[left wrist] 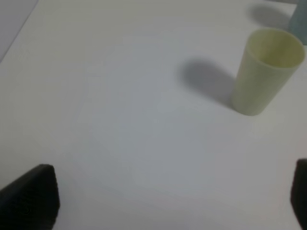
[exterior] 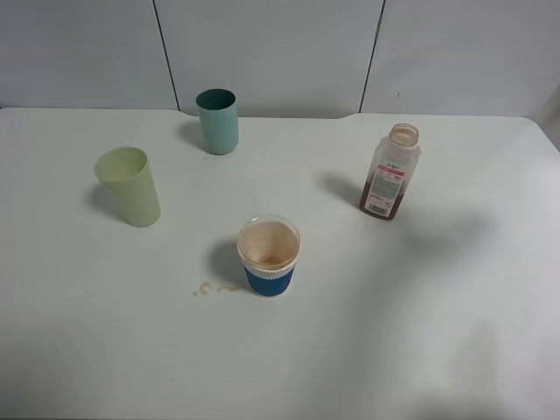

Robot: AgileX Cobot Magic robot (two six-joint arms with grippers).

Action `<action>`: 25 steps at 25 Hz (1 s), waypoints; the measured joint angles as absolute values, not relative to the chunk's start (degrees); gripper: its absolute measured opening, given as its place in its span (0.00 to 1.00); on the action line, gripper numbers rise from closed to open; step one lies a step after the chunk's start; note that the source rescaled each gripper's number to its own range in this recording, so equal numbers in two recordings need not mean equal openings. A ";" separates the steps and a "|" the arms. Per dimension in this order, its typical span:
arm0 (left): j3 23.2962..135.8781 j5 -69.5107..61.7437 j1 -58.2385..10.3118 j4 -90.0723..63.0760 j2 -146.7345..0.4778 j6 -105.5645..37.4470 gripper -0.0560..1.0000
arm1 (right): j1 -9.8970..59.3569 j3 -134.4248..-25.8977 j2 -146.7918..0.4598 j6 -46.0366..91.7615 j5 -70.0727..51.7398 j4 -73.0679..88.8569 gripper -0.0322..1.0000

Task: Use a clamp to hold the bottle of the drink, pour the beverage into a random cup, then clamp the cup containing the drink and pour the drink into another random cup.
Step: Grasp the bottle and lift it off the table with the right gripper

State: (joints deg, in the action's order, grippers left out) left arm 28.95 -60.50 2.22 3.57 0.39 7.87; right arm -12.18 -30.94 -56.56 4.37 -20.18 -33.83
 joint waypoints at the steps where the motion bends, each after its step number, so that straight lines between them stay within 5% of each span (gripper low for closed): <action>1: 28.95 -60.50 2.22 3.57 0.39 7.87 0.90 | -14.00 -30.94 -56.69 4.33 -18.47 -33.83 1.00; 7: 28.95 -60.50 2.22 3.57 0.39 7.87 0.90 | -21.78 -29.36 -62.54 1.05 -2.33 -33.83 1.00; 14: 28.95 -60.50 2.22 3.57 0.39 7.87 0.90 | -22.25 -28.68 -74.94 -0.81 16.29 -33.83 1.00; 25: 28.95 -60.50 2.22 3.57 0.39 7.87 0.90 | -21.53 -29.75 -88.95 -0.65 26.95 -42.30 1.00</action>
